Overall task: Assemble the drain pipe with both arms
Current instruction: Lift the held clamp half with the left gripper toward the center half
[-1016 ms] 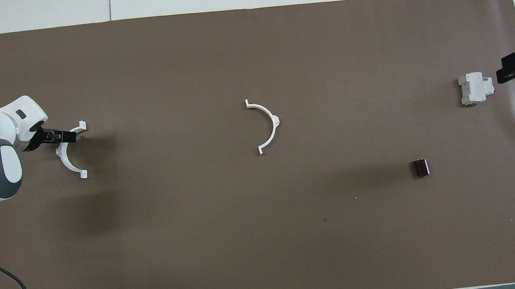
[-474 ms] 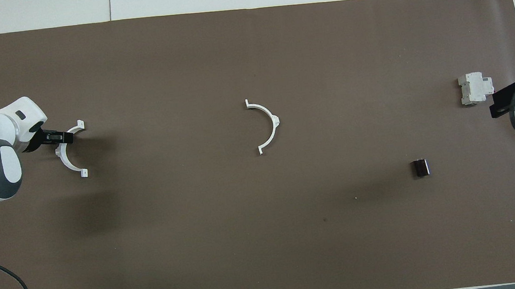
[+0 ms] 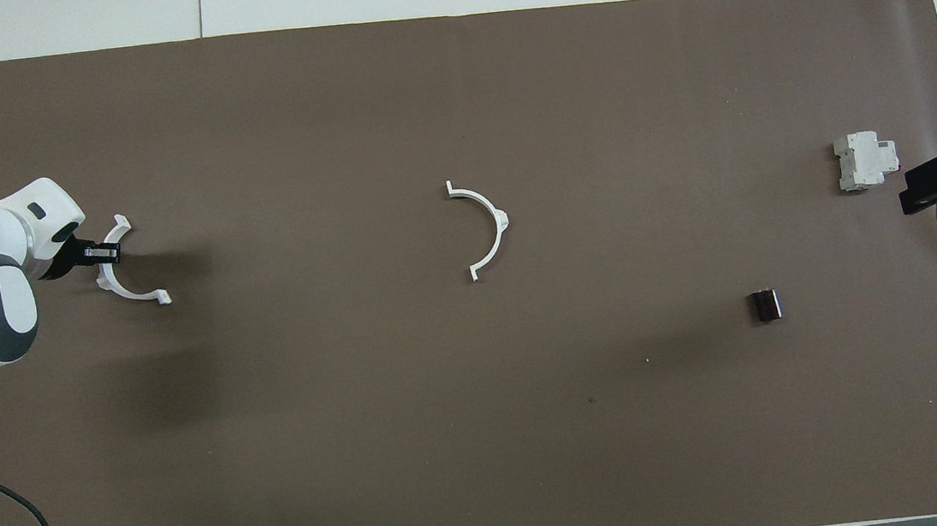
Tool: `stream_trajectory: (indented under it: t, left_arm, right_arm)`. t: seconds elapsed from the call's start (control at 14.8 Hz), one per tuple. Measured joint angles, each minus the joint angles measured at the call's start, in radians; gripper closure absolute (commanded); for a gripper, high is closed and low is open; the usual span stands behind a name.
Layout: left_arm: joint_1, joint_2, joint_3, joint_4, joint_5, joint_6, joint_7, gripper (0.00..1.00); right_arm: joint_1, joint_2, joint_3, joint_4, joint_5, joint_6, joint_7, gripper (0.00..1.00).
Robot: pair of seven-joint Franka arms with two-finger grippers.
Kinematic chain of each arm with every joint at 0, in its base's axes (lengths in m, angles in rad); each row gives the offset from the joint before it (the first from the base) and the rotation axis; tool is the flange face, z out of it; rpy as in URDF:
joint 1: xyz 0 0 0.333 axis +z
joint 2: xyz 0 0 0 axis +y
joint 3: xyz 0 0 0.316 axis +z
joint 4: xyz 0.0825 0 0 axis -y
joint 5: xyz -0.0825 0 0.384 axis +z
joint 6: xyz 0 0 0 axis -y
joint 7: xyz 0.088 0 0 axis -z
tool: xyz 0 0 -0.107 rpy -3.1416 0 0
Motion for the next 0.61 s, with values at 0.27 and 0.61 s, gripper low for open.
stream_trajectory:
  t: [0.27,0.61]
  left_arm:
    - [-0.029,-0.031,-0.004,0.003,0.0,-0.059,-0.068,1.0]
    - [-0.127,-0.044,-0.006,0.041,0.039,-0.105,-0.15,1.0]
  right_arm:
    - [-0.001,0.0,-0.006,0.001,0.0,0.0,-0.001,0.0]
    - [-0.001,0.0,-0.009,0.001,0.0,0.015,-0.001,0.0]
